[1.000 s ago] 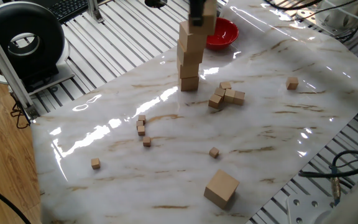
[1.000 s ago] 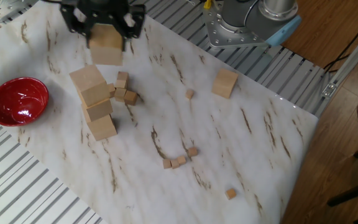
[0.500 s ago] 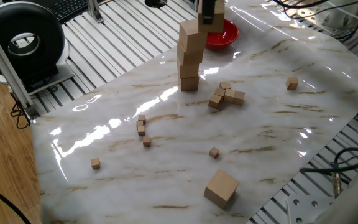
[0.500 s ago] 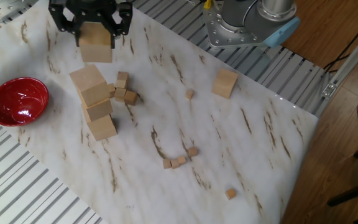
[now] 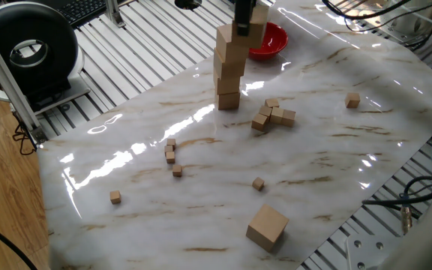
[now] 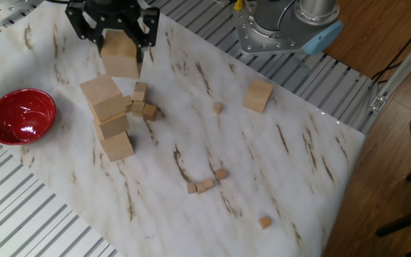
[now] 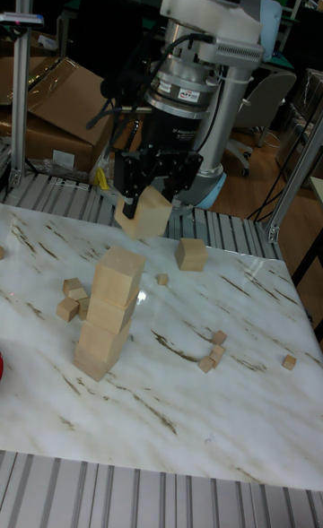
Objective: Stack the blocks in a vertical line of five
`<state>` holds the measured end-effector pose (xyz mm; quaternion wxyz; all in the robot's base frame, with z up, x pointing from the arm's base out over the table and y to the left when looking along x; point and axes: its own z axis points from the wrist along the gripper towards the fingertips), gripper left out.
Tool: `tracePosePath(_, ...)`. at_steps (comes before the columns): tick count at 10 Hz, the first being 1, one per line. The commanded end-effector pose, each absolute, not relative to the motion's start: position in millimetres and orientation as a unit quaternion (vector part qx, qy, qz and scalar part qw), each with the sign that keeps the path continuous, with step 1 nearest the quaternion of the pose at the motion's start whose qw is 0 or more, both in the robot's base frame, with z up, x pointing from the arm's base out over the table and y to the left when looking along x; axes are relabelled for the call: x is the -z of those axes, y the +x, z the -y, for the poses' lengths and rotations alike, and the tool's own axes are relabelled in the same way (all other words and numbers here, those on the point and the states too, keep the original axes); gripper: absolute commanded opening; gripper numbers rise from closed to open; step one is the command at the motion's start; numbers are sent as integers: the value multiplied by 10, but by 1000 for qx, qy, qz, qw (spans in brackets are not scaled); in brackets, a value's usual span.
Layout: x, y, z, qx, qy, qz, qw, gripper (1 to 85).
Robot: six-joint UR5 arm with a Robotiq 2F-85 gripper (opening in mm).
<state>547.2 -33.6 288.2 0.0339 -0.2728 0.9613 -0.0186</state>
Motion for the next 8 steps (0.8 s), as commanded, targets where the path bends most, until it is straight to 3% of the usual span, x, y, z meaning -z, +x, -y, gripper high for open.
tracePosePath(1,-2932,5766,328,30,-263,-960,91,247)
tracePosePath(4,-2924,5715,383,39,-271,-959,78,250)
tracePosePath(8,-2946,5643,235,-1,-257,-964,68,253)
